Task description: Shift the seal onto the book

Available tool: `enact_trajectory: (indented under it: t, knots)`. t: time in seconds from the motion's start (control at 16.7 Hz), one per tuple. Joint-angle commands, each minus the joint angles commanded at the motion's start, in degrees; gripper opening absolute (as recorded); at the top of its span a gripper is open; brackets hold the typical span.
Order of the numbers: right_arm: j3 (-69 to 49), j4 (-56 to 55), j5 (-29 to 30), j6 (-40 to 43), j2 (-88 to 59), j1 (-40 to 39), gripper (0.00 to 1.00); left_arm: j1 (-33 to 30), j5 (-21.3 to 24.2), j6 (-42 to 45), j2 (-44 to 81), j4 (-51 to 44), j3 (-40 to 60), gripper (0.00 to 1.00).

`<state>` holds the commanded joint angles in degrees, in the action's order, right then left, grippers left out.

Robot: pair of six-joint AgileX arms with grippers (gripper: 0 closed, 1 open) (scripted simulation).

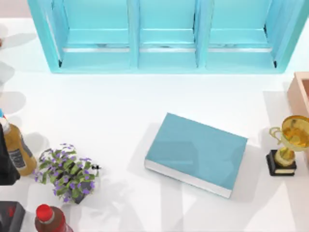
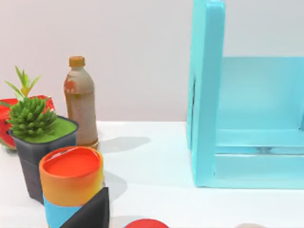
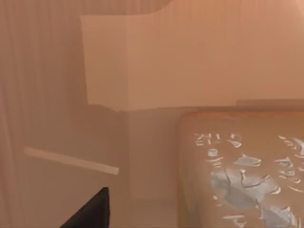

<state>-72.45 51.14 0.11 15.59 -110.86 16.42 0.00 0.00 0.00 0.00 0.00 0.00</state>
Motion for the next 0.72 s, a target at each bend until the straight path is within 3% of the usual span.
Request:
enact_trajectory:
  t: [0.06,0.72]
  knots:
    - [0.00,0.00,0.00,0.00,0.00,0.00,1.00,0.00,0.00,0.00,0.00,0.00,0.00,1.00]
    - [0.00,0.00,0.00,0.00,0.00,0.00,0.17,0.00,0.00,0.00,0.00,0.00,0.00,1.00]
